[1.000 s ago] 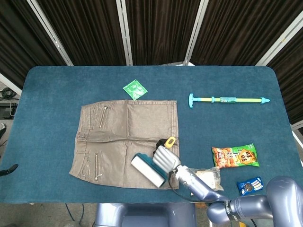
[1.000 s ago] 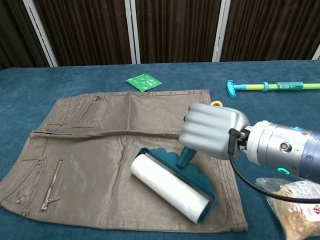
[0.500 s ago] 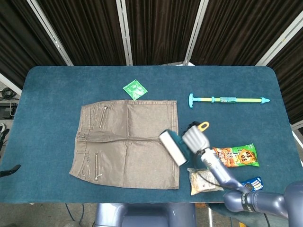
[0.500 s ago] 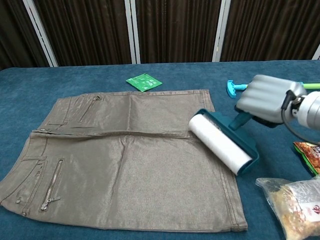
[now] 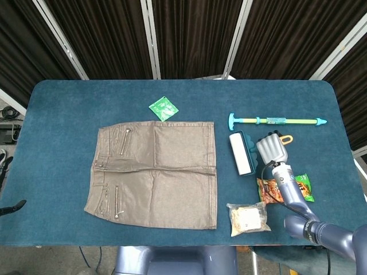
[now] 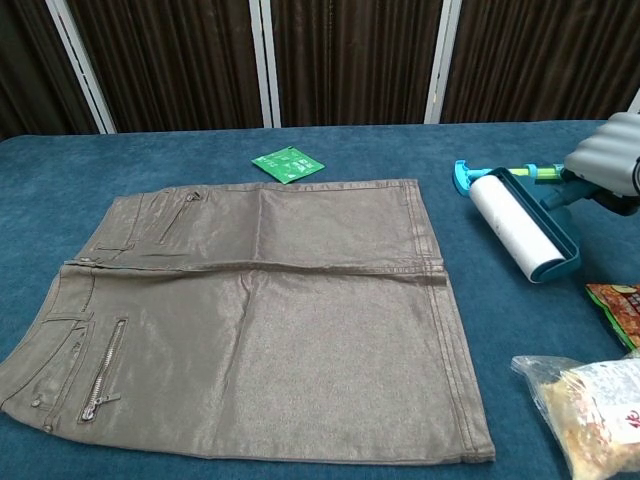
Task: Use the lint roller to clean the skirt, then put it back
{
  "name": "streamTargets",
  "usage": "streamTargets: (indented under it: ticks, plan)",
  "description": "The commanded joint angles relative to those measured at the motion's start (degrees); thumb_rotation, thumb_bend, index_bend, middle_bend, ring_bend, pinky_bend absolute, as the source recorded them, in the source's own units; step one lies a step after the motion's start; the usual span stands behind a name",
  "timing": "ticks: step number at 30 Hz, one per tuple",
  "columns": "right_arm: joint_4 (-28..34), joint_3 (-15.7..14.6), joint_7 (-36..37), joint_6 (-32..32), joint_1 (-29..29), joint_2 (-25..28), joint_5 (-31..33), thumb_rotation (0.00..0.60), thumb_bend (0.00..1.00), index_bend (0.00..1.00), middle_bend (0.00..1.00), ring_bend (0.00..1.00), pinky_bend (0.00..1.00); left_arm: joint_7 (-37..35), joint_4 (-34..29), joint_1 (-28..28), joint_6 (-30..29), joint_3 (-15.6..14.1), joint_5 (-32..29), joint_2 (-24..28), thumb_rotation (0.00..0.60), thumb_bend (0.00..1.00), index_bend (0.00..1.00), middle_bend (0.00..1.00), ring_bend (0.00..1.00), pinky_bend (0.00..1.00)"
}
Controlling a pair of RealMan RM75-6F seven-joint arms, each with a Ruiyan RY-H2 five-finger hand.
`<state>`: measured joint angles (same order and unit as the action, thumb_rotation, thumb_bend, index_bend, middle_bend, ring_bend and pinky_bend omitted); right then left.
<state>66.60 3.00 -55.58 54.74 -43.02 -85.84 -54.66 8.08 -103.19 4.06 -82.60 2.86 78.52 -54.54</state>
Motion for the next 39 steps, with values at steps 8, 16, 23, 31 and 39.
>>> streamTargets:
  ticks: [8, 16, 23, 31, 39]
  plan:
    - [-1.3, 1.2, 0.3, -0.8, 0.5, -2.4, 3.3, 0.600, 0.00, 0.00, 0.08, 0.06, 0.19, -0.1, 0.0, 0.1, 0.3, 0.1, -0.5, 0.1, 0.600, 0.00, 0.00, 0.00, 0.00, 0.00]
    - [10.6, 2.5, 2.3, 6.2, 3.0, 5.2, 1.6, 0.600, 0.00, 0.00, 0.01, 0.00, 0.07, -2.5, -0.5, -0.4, -0.4, -0.2, 0.7, 1.4, 0.600, 0.00, 0.00, 0.00, 0.00, 0.00]
    - [22.2, 1.6, 16.0, 14.8, 10.0, 14.7, -7.6, 0.600, 0.00, 0.00, 0.01, 0.00, 0.00, -5.8, 0.2, -1.0, -2.2, -0.1, 2.8, 2.0, 0.600, 0.00, 0.00, 0.00, 0.00, 0.00]
    - [24.8, -0.9, 39.7, 25.8, 20.2, 19.6, -19.5, 0.600, 0.00, 0.00, 0.00, 0.00, 0.00, -7.5, 3.7, -1.4, -4.9, -0.3, 6.6, 0.1, 0.600, 0.00, 0.00, 0.00, 0.00, 0.00]
    - [28.5, -3.8, 48.3, 32.7, 27.8, 23.4, -25.7, 0.600, 0.00, 0.00, 0.00, 0.00, 0.00, -10.7, 4.5, -2.1, -5.3, -0.7, 7.1, 1.1, 0.600, 0.00, 0.00, 0.00, 0.00, 0.00]
